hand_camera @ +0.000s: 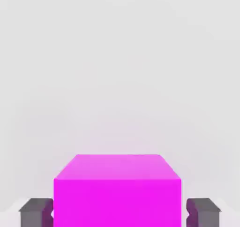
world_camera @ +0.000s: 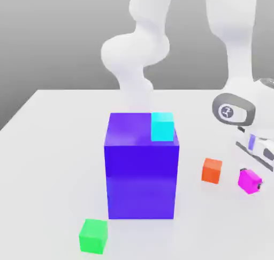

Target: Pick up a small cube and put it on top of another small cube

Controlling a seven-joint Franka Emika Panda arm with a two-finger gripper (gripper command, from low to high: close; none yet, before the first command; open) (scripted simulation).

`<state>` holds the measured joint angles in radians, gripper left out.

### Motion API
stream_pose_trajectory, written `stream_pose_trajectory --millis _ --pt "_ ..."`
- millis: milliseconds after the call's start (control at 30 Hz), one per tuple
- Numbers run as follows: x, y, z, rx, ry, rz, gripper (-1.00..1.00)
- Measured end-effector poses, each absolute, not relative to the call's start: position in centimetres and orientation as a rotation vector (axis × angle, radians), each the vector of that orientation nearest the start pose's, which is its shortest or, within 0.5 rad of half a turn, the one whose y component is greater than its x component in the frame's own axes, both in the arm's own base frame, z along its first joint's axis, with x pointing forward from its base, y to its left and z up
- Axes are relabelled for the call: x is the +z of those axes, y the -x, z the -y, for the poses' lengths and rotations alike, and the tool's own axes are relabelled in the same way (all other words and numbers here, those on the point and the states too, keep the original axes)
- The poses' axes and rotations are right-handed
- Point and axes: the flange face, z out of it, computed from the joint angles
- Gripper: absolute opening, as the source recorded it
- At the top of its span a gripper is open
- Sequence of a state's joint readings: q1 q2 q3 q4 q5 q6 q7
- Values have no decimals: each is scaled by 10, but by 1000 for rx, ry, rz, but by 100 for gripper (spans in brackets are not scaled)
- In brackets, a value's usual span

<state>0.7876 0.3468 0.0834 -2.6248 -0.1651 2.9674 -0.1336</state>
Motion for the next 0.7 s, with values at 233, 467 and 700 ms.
stream_pose_trajectory --millis 233,467,700 --pt "166 -259 -330 1 2627 1727 -100" --pt "198 -325 -312 -41 2603 1795 -100" --pt "211 -429 -238 -65 2576 1924 -100"
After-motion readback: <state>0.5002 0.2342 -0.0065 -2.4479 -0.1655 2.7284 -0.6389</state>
